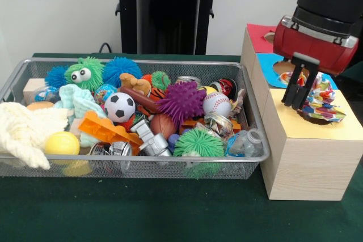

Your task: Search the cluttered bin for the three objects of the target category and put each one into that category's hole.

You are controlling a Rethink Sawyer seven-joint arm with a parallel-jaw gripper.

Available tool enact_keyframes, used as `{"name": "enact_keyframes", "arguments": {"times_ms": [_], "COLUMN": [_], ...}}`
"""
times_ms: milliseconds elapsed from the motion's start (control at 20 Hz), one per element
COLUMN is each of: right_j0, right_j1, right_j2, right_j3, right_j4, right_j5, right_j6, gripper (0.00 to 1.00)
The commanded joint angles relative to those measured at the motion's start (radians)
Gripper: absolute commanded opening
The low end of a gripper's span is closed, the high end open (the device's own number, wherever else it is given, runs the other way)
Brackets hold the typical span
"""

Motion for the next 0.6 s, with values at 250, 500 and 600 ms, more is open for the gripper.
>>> {"name": "enact_keyframes", "arguments": {"times_ms": [250,500,600], "right_j0": [0.008,0.025,0.037], "right_j1": [0.025,0.025,0.037], "right_j2": [0.089,0.084,0.078], "right_j3": [0.066,0.056,0.047], "right_j4": [-0.011,0.001,0.004], "right_j5": [0.008,0.034,0.033], "right_j6": [0.029,0.051,0.073], "gripper": [0.00,0.00,0.00]}}
